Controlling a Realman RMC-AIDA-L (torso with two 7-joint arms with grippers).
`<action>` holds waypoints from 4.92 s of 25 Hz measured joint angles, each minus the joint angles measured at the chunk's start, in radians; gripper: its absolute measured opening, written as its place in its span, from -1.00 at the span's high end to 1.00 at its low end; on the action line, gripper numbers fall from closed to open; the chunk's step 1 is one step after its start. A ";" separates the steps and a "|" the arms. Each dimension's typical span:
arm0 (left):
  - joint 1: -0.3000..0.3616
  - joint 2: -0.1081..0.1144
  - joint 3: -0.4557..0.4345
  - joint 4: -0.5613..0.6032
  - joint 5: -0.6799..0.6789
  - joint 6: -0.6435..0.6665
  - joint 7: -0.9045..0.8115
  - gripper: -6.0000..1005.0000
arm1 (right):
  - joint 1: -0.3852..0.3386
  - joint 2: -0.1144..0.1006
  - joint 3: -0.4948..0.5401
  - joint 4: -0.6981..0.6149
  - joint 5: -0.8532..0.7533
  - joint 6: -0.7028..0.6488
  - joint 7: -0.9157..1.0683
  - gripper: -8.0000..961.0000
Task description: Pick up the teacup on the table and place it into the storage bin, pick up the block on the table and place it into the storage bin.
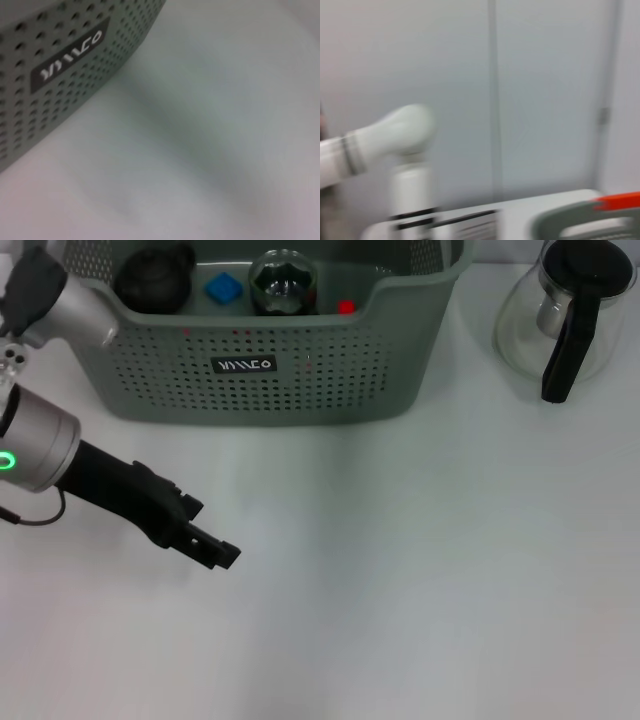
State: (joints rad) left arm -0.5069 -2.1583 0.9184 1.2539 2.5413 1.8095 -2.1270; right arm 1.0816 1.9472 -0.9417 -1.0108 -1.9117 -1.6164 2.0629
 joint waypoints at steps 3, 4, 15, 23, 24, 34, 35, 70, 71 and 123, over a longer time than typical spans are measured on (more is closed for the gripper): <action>-0.010 -0.005 0.004 0.002 -0.001 0.001 0.006 -0.89 | 0.062 0.014 -0.012 0.088 -0.106 0.144 -0.014 0.08; -0.010 -0.005 0.004 0.002 -0.001 0.001 0.006 -0.89 | 0.084 0.018 -0.019 0.124 -0.146 0.183 -0.022 0.08; -0.014 -0.007 0.002 0.011 -0.012 0.004 0.016 -0.89 | 0.107 0.054 -0.092 0.192 -0.319 0.328 -0.081 -0.20; -0.008 -0.001 -0.177 0.046 -0.245 0.105 0.125 -0.89 | -0.096 0.070 -0.054 -0.152 -0.188 0.123 -0.144 -0.86; -0.007 0.000 -0.206 0.040 -0.276 0.122 0.145 -0.89 | -0.142 0.071 -0.052 -0.203 -0.142 0.088 -0.168 -0.94; 0.016 0.041 -0.350 -0.221 -0.480 0.129 0.400 -0.89 | -0.621 0.104 0.030 -0.153 0.299 -0.166 -0.648 -0.93; 0.013 0.049 -0.350 -0.277 -0.484 0.114 0.433 -0.89 | -0.638 0.111 0.041 -0.106 0.300 -0.166 -0.692 -0.93; 0.021 0.046 -0.300 -0.638 -0.417 -0.204 0.795 -0.89 | -0.317 0.150 0.008 0.430 -0.252 0.194 -0.806 -0.93; 0.021 0.046 -0.299 -0.638 -0.416 -0.205 0.795 -0.89 | -0.317 0.150 0.008 0.430 -0.251 0.194 -0.806 -0.93; 0.015 0.044 -0.289 -0.650 -0.414 -0.220 0.771 -0.89 | -0.327 0.147 0.017 0.420 -0.234 0.186 -0.800 -0.93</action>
State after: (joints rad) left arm -0.4916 -2.1138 0.6289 0.6043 2.1276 1.5891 -1.3561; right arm 0.7548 2.0939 -0.9250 -0.5912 -2.1459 -1.4301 1.2624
